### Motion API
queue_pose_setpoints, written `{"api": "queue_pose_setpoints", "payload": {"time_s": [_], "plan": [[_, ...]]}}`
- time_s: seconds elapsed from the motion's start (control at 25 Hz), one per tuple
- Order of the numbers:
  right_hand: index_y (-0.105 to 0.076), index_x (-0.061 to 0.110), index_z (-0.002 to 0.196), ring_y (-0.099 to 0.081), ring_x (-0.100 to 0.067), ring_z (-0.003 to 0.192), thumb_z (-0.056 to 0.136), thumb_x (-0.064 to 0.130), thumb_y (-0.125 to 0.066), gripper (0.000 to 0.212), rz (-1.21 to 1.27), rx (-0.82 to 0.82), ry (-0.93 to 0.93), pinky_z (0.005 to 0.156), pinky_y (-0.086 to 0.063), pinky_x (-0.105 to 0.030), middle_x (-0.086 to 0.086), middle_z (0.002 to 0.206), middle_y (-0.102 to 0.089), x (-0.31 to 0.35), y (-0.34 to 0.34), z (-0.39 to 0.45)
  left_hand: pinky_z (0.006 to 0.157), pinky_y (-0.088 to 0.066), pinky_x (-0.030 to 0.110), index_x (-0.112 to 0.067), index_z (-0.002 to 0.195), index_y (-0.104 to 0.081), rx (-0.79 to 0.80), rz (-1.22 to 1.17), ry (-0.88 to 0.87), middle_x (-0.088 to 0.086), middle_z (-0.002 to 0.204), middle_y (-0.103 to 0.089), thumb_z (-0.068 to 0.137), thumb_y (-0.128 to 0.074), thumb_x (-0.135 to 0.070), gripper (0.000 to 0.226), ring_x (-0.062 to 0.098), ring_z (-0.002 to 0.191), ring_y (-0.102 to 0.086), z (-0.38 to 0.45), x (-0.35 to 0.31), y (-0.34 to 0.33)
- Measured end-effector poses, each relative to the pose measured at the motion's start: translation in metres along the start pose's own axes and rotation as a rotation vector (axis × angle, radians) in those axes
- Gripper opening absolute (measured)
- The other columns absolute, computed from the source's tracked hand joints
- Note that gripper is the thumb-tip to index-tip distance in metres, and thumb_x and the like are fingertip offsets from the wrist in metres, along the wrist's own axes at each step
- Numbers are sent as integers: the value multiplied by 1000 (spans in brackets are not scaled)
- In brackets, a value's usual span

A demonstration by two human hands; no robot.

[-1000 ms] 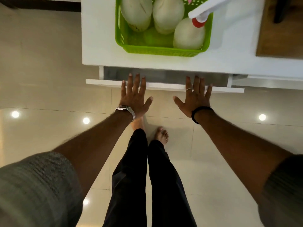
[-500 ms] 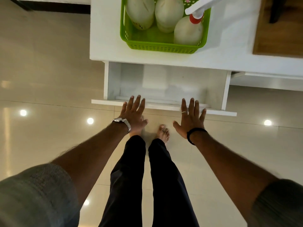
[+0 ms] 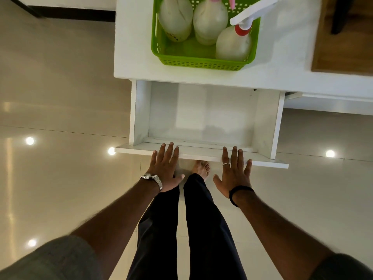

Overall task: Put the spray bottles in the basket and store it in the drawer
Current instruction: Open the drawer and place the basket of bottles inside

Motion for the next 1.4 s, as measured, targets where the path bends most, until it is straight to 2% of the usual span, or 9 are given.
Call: {"api": "queue_pose_setpoints", "payload": {"time_s": [0.48, 0.76, 1.04, 1.12, 1.2, 1.28, 1.36, 1.4], "plan": [[25, 21, 155, 18, -34, 154, 94, 58, -43, 99, 20, 85, -19, 123, 4, -60, -15, 166, 22, 0, -38, -42, 130, 7, 52, -19, 162, 18, 97, 3, 22, 6, 169, 30, 99, -36, -58, 92, 32, 157, 25, -38, -5, -40], [25, 21, 154, 17, -33, 155, 94, 56, -41, 96, 25, 134, -39, 123, 5, -57, -15, 167, 20, 3, -49, -60, 130, 7, 49, -21, 164, 13, 159, 11, 44, 5, 171, 23, 101, -32, -55, 84, 31, 159, 20, -50, -6, -55], [14, 23, 159, 10, -31, 156, 96, 60, -34, 88, 16, 212, -53, 125, 3, -55, -13, 169, 11, 4, -59, -71, 129, 5, 47, -24, 164, 10, 255, 0, 34, 3, 172, 19, 100, -30, -57, 82, 29, 161, 15, -58, -4, -67], [3, 24, 161, 2, -28, 157, 97, 63, -26, 81, 7, 248, -62, 124, 2, -53, -10, 170, 2, 2, -45, -60, 130, -4, 45, -25, 165, 3, 351, -8, 22, 2, 174, 7, 100, -28, -59, 79, 26, 162, 4, -48, 5, -50], [-16, 22, 161, -15, -27, 155, 99, 62, -25, 74, 44, 233, -81, 126, -9, -49, -8, 168, -17, -7, -10, -32, 129, -19, 41, -23, 164, -16, 373, -82, 45, 4, 172, -17, 102, -31, -59, 73, 25, 160, -18, -23, 23, -4], [-39, 17, 152, -40, -29, 144, 101, 57, -30, 66, 127, 61, -88, 119, -31, -45, -11, 156, -44, -17, 54, 9, 121, -35, 38, -14, 152, -45, 191, -234, 95, 12, 158, -47, 106, -38, -49, 59, 32, 149, -42, 7, 44, 66], [-55, 14, 139, -55, -33, 130, 102, 52, -34, 57, 277, -131, -105, 109, -44, -42, -13, 140, -60, -24, 126, 46, 106, -49, 40, -7, 119, -69, -70, -525, 131, 18, 126, -69, 104, -50, -31, 34, 35, 122, -64, 28, 61, 146], [-61, 12, 131, -58, -35, 125, 103, 49, -34, 53, 292, -204, -111, 104, -45, -41, -15, 134, -64, -26, 164, 65, 97, -54, 39, -7, 102, -73, -182, -752, 157, 18, 112, -74, 101, -54, -23, 25, 33, 107, -69, 34, 70, 185]]}}
Point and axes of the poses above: each hand's wrist, its own z-axis towards the middle knuckle, its own y-axis out of the back of the hand, x = y × z, the point moved 4 cm from there along z, towards the middle knuckle
